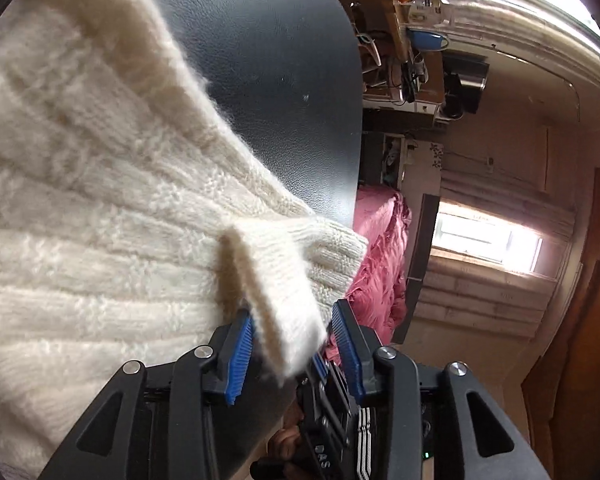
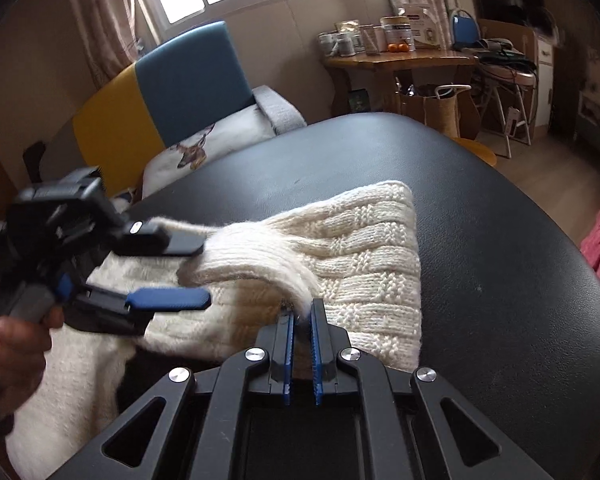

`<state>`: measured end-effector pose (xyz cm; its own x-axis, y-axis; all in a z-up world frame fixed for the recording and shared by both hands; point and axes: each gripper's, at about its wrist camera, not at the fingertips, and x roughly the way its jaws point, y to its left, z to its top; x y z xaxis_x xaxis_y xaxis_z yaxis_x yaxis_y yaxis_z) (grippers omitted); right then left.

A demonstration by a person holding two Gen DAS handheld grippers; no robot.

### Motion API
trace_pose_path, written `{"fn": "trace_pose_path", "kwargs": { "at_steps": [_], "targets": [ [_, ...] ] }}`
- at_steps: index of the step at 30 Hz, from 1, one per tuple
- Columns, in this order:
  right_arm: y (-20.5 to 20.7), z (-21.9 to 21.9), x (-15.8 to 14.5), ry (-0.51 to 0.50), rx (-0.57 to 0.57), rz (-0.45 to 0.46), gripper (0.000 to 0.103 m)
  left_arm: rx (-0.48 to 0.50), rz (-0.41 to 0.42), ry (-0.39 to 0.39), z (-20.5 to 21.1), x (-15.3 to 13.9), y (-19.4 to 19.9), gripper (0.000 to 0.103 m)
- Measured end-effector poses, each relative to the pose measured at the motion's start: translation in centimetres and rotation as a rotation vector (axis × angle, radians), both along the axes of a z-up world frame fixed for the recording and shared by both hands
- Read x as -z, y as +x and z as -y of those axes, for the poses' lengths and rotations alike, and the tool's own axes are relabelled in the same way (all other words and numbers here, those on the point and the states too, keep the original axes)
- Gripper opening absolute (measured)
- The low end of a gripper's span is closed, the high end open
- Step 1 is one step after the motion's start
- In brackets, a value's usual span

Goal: Fold clothes

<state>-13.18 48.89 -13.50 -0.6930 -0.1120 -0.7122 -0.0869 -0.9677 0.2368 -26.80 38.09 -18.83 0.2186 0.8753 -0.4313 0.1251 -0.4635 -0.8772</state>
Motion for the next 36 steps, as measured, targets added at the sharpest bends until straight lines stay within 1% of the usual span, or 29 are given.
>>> {"fn": "trace_pose_path", "kwargs": {
  "at_steps": [1,2,3,4,7,8,9,10,11,12,13,14,16,18,19,21,22,23,26,29,31,34,36],
  "targets": [
    [0.0,0.3,0.1,0.004,-0.009,0.004,0.008,0.011,-0.004,-0.003,-0.6,-0.1,0.2,0.038],
    [0.0,0.5,0.3,0.007,-0.017,0.006,0.008,0.015,-0.027,-0.016,-0.9,-0.4,0.5,0.031],
    [0.0,0.7,0.3,0.012,-0.021,0.004,0.008,0.017,-0.055,-0.03,-1.1,-0.9,0.7,0.014],
    [0.0,0.8,0.4,0.019,-0.023,0.0,0.008,0.013,-0.1,-0.048,-1.1,-1.6,0.6,0.008],
    [0.0,0.5,0.4,0.011,0.005,0.008,0.009,-0.018,-0.228,-0.083,-0.3,-4.6,-0.3,0.006],
    [0.1,0.4,0.2,-0.003,0.012,0.001,0.014,-0.039,-0.27,-0.095,0.3,-5.7,-0.7,0.006],
    [0.4,0.1,-0.3,-0.027,0.028,-0.022,0.027,-0.063,-0.303,-0.096,1.0,-6.9,-1.2,0.006],
    [0.8,-0.1,-0.8,-0.054,0.045,-0.048,0.036,-0.087,-0.335,-0.098,1.7,-8.1,-1.7,0.006],
    [1.2,-0.4,-1.4,-0.08,0.063,-0.075,0.057,-0.11,-0.367,-0.099,2.4,-9.2,-2.2,0.006],
    [1.6,-0.8,-1.6,-0.144,0.078,-0.092,0.071,-0.126,-0.394,-0.101,3.2,-10.3,-2.6,0.006],
    [1.9,-1.2,-1.8,-0.218,0.091,-0.106,0.075,-0.142,-0.416,-0.104,4.1,-11.5,-3.1,0.006],
    [2.2,-1.6,-1.9,-0.292,0.105,-0.12,0.077,-0.158,-0.438,-0.104,5.1,-12.5,-3.4,0.006],
    [2.6,-2.2,-1.2,-0.494,0.104,-0.12,0.079,-0.194,-0.477,-0.093,7.5,-14.6,-3.8,0.006],
    [3.0,-2.2,-0.1,-0.691,0.097,-0.133,0.087,-0.226,-0.509,-0.082,10.1,-16.3,-3.9,0.006],
    [3.2,-2.1,0.4,-0.789,0.093,-0.141,0.089,-0.241,-0.523,-0.076,11.4,-17.0,-3.9,0.006],
    [3.2,-1.3,1.6,-0.966,0.085,-0.146,0.101,-0.27,-0.55,-0.064,14.2,-18.5,-3.8,0.006],
    [3.1,-0.9,2.2,-1.054,0.08,-0.149,0.102,-0.285,-0.564,-0.058,15.5,-19.2,-3.8,0.006],
    [3.0,-0.4,2.6,-1.119,0.077,-0.152,0.103,-0.299,-0.578,-0.052,16.9,-19.9,-3.7,0.006],
    [2.2,2.2,3.4,-1.243,0.072,-0.143,0.103,-0.344,-0.619,-0.034,21.0,-22.1,-3.6,0.006],
    [0.9,4.7,4.0,-1.33,0.072,-0.131,0.103,-0.385,-0.654,-0.028,25.0,-23.6,-2.9,0.006],
    [-0.4,6.2,4.2,-1.351,0.079,-0.12,0.103,-0.417,-0.667,-0.025,27.8,-24.0,-2.0,0.006],
    [-2.2,8.2,4.4,-1.33,0.095,-0.082,0.103,-0.476,-0.678,-0.024,32.8,-24.0,-0.7,0.006],
    [-3.0,9.2,4.6,-1.31,0.106,-0.064,0.103,-0.517,-0.697,-0.054,36.3,-23.2,0.4,0.006]
  ]
}}
